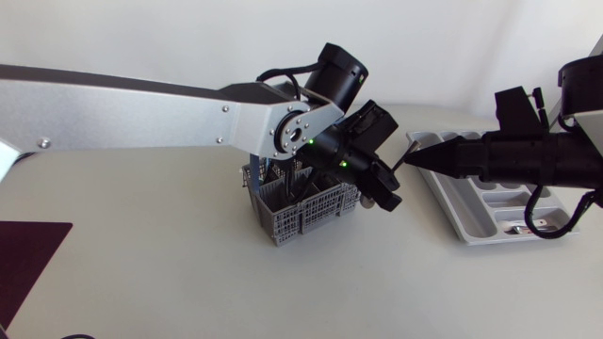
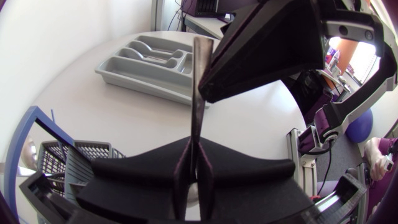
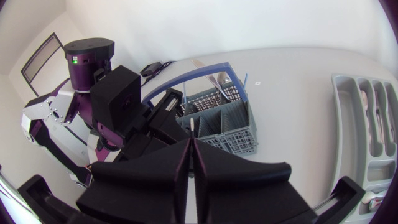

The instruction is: Sort the cutlery from the basket into the organizer compartments.

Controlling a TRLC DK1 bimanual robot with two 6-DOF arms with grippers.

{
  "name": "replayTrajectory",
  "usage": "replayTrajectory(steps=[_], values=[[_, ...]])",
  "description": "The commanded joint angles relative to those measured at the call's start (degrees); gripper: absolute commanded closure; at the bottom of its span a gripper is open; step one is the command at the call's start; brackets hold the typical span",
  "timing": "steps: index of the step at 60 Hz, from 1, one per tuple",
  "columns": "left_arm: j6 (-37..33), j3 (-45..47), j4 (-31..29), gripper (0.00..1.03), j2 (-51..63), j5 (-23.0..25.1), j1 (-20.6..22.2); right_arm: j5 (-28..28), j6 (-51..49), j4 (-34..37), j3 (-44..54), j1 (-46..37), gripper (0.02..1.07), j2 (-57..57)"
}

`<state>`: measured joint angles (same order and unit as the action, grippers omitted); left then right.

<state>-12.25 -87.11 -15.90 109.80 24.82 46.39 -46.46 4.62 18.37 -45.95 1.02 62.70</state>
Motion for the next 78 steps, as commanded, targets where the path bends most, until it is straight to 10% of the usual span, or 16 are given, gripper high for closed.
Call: replayTrajectory(steps=[1, 12, 23, 32, 47, 78], values=[[-0.23, -1.92, -0.45, 1.0, 0.94, -1.62, -0.16, -0.48, 0.21, -0.27, 2.01, -0.31, 1.0, -1.0], [-0.84, -1.22, -1.24, 1.0, -0.02, -1.62, -0.16, -0.48, 0.04, -0.97, 3.06, -1.19, 0.98, -1.17], [-2.34, -0.6, -1.68, 1.0, -0.99, -2.85, -0.25, -0.39, -0.49, -0.62, 3.68, -2.16, 0.61, -2.14], [-4.71, 0.45, -1.77, 1.0, -1.96, -5.66, -0.25, -0.48, -1.55, 0.53, 3.68, -3.65, 0.54, -2.76], [-17.19, 6.08, -0.62, 1.0, -6.26, -21.74, 3.97, -0.39, -4.8, 7.73, 0.51, -6.64, 0.49, -3.46], [-39.34, 23.21, 25.13, 1.0, -8.28, -45.03, 11.62, 1.37, -9.63, 22.59, -7.92, -4.09, 0.49, 1.02]])
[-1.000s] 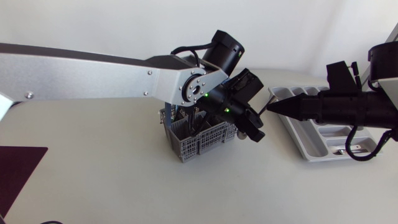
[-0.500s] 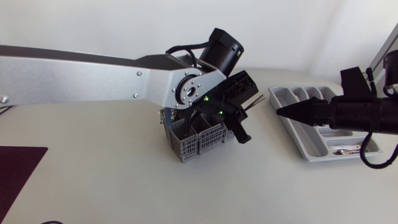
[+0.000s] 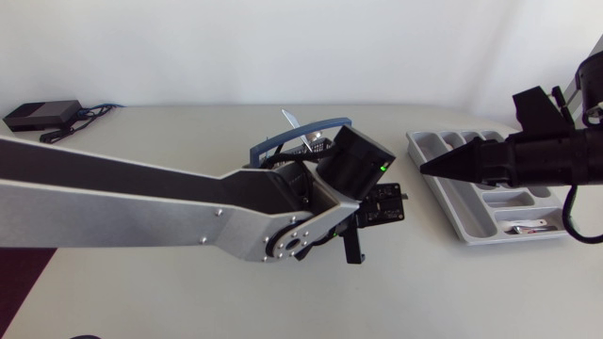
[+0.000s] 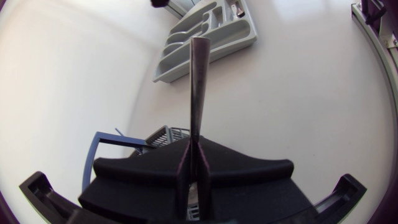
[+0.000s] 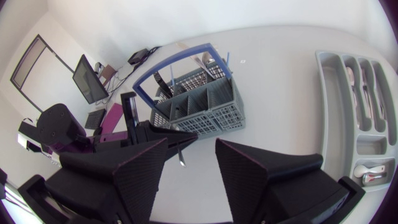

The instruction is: Sort the cutlery from the basket into the organizer compartments.

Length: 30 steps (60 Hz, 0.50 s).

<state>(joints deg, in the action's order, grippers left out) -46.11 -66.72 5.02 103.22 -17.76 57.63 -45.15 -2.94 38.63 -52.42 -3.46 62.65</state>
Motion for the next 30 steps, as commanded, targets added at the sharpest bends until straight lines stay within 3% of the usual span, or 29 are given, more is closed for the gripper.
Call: replayTrajectory(steps=[1, 13, 20, 30], values=[[-6.01, 3.17, 5.35, 1.0, -1.62, -2.9, 0.38, 0.06, -2.42, 2.85, -1.54, 0.39, 0.49, 1.07], [-9.53, 5.99, 12.65, 1.0, -1.18, -5.53, 0.65, 1.2, -5.59, 4.79, -0.66, 1.0, 0.57, 1.51], [-10.05, 6.69, 12.56, 1.0, -1.79, -5.44, 0.73, 5.07, -9.36, 4.87, -0.22, 3.99, 0.57, 1.86], [-11.9, 9.24, 14.41, 1.0, -3.99, -4.13, 1.61, 3.92, -14.64, 9.8, -4.97, 4.34, 0.57, 8.27]])
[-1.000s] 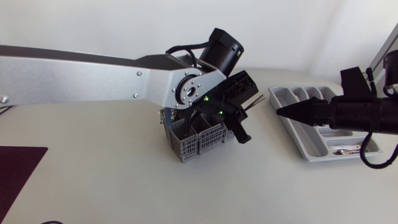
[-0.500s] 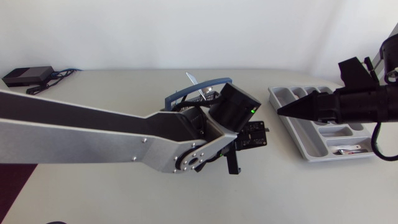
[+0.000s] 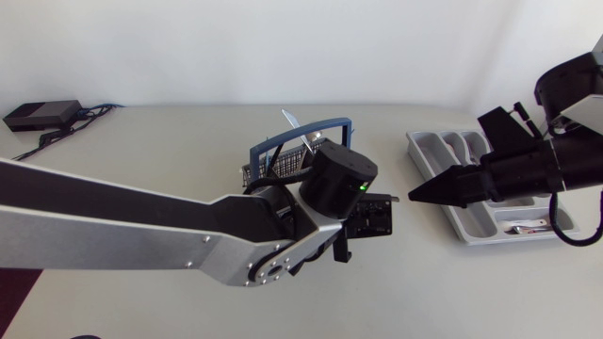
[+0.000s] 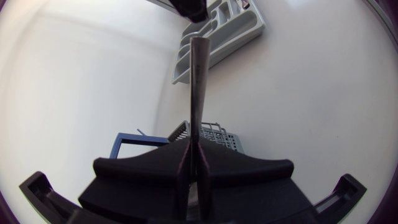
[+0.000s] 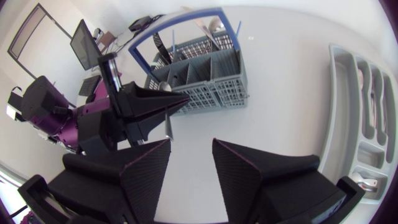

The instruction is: Sort the cutlery from the basket into the organizer compartments.

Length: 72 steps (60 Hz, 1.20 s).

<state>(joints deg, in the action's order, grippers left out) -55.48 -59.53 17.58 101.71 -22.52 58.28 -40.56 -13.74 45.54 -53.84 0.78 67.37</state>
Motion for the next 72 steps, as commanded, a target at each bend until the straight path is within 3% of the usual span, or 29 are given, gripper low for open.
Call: replayTrajectory(steps=[1, 22, 44, 72], values=[[-2.88, 2.31, 2.28, 1.0, -2.57, 0.64, 1.04, -1.02, -4.63, 4.12, -4.51, -0.07, 0.57, 4.34], [-5.07, 6.0, 5.62, 1.0, -3.8, 3.19, 1.48, -4.27, -9.38, 17.39, -14.71, 1.42, 0.56, 14.89], [-9.56, 8.2, 9.84, 1.0, -3.1, 5.56, 1.4, -3.74, -11.31, 25.3, -16.2, 7.4, 0.57, 23.33], [-14.83, 12.77, 18.01, 1.0, -0.99, 6.0, 2.36, -4.44, -11.22, 26.18, -17.35, 8.8, 0.61, 26.23]])
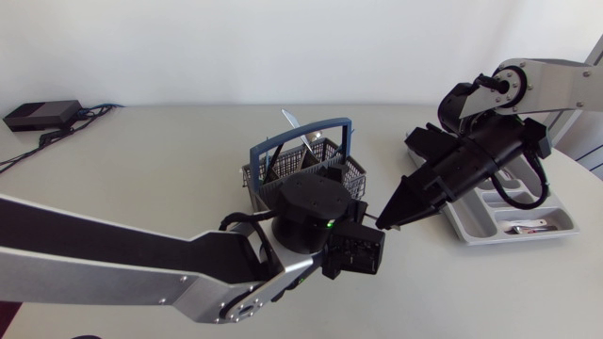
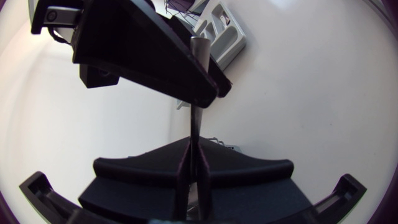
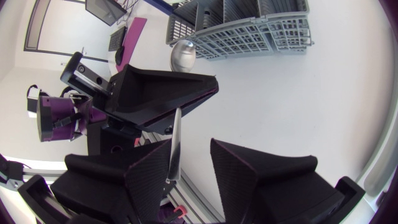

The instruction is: Sort the cutlery from the basket into the organizer compartments.

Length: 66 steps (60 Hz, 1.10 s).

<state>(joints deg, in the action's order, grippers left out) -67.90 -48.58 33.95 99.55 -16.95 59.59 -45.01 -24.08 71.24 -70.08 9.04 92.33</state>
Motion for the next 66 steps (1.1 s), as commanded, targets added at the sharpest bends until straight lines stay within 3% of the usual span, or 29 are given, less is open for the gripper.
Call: replayTrajectory(steps=[1, 16, 24, 33, 53, 58, 62, 66], values=[[-2.5, 1.91, 1.9, 1.0, 1.26, 0.43, 1.14, -0.07, -0.8, 0.48, -1.11, 0.63, 0.61, 1.36], [-2.85, 2.79, 3.31, 1.0, 1.7, 0.43, 1.84, -0.16, -0.53, 0.12, -0.32, 1.42, 0.66, 1.97], [-3.38, 3.05, 3.84, 1.0, 1.88, 0.43, 2.11, -0.07, -0.45, -0.14, 0.3, 1.42, 0.8, 1.97], [-3.82, 3.66, 4.72, 1.0, 1.88, 0.43, 2.46, 0.28, -0.45, -0.4, 1.35, 1.77, 0.88, 1.27], [-4.7, 3.66, 5.68, 1.0, 1.88, 0.43, 2.9, 1.77, 0.78, -1.9, 3.73, 3.18, 0.87, 1.01], [-4.79, 3.66, 5.68, 1.0, 1.88, 0.43, 2.99, 2.21, 1.05, -2.07, 3.99, 3.53, 0.8, 0.83], [-4.87, 3.75, 5.77, 1.0, 1.88, 0.43, 2.99, 2.56, 1.4, -2.07, 3.55, 3.44, 0.67, 0.83], [-4.87, 3.93, 5.77, 1.0, 1.88, 0.43, 3.07, 3.18, 2.01, -2.42, 2.85, 2.74, 0.66, 0.65]])
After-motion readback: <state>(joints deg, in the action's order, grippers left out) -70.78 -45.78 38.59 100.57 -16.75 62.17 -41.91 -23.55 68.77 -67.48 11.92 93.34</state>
